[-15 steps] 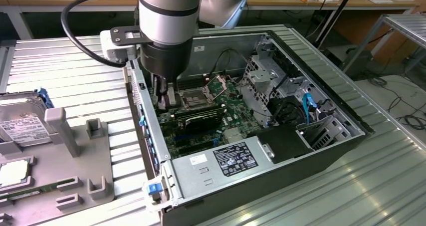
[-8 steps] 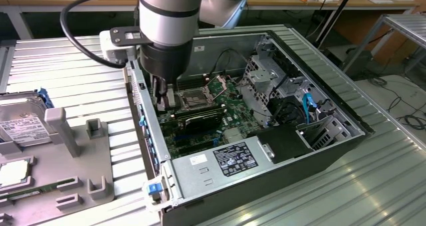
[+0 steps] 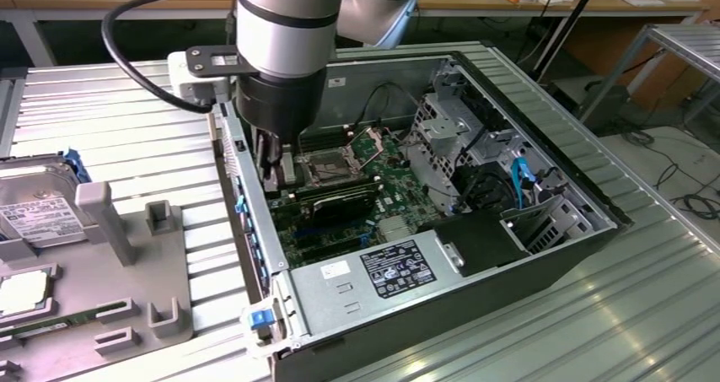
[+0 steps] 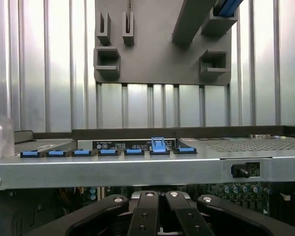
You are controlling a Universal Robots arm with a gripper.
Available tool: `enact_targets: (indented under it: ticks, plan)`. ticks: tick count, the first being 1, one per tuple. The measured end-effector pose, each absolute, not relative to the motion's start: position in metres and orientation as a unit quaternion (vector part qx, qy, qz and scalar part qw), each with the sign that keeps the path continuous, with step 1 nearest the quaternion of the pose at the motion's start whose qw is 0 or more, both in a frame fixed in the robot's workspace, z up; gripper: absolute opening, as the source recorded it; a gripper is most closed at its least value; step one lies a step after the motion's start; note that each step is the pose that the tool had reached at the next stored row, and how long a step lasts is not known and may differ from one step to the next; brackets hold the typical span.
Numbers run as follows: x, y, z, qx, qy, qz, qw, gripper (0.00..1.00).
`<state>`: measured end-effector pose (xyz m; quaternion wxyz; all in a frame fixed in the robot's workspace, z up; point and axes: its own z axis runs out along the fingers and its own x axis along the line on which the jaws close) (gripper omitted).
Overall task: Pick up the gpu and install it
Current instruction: 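Press down on the gpu until it lock into place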
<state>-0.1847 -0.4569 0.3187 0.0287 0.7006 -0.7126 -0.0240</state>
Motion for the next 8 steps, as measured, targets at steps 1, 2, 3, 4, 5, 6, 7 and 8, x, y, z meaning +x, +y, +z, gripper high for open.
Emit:
enact_targets:
  ticks: [1, 2, 3, 4, 5, 6, 7, 8]
  plan:
    - [-0.1847, -0.4570, 0.3186, 0.701, -0.712, -0.027, 0.025, 0.11]
    - [-0.1847, -0.4569, 0.3185, 0.701, -0.712, -0.033, 0.019, 0.11]
    - [-0.1847, -0.4572, 0.3185, 0.700, -0.713, -0.036, 0.017, 0.11]
    - [-0.1848, -0.4589, 0.3185, 0.700, -0.713, -0.038, 0.015, 0.11]
    - [-0.1848, -0.4608, 0.3185, 0.700, -0.713, -0.038, 0.015, 0.11]
    - [-0.1848, -0.4621, 0.3184, 0.700, -0.713, -0.038, 0.015, 0.11]
    - [-0.1848, -0.4624, 0.3185, 0.700, -0.713, -0.038, 0.015, 0.11]
    - [-0.1848, -0.4625, 0.3185, 0.700, -0.713, -0.038, 0.015, 0.11]
